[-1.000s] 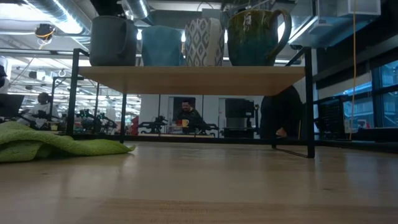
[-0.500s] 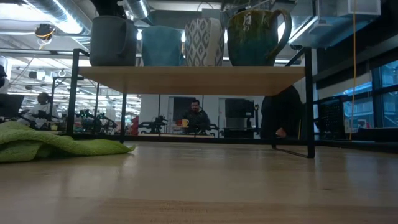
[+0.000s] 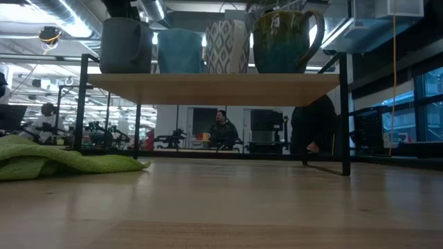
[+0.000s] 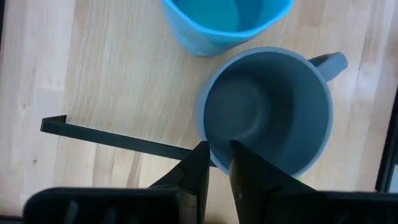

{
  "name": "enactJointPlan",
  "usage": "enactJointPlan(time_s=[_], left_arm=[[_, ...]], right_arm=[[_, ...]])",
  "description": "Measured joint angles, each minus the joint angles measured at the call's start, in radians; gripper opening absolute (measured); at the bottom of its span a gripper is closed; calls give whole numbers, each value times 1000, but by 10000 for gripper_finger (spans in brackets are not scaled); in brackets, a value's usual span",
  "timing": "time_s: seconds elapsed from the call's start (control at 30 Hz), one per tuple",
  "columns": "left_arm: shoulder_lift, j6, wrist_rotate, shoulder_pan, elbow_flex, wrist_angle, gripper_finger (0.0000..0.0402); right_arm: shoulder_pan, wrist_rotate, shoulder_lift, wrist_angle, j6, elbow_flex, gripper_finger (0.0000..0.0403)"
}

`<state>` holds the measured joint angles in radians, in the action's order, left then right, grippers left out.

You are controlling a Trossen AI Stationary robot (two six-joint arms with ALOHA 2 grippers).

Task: Stack small to large cups/mugs on shelf
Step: Adjust the mugs on the shelf

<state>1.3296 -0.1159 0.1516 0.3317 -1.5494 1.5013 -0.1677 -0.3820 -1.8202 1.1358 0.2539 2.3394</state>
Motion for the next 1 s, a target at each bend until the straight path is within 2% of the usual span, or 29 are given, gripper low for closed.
enactJointPlan(time_s=[0.13,0.4,0.83,1.0], left_arm=[[0,2,0,0,4,-3,55],[0,11,-5,-13,94,-27,55],[0,4,-64,-14,94,-80,55],[0,-24,-92,-14,94,-91,39]], right_arm=[[0,0,0,0,0,0,133],[0,0,0,0,0,0,133],[-23,0,0,0,-20,-1,133],[-32,0,0,0,-23,-1,133]])
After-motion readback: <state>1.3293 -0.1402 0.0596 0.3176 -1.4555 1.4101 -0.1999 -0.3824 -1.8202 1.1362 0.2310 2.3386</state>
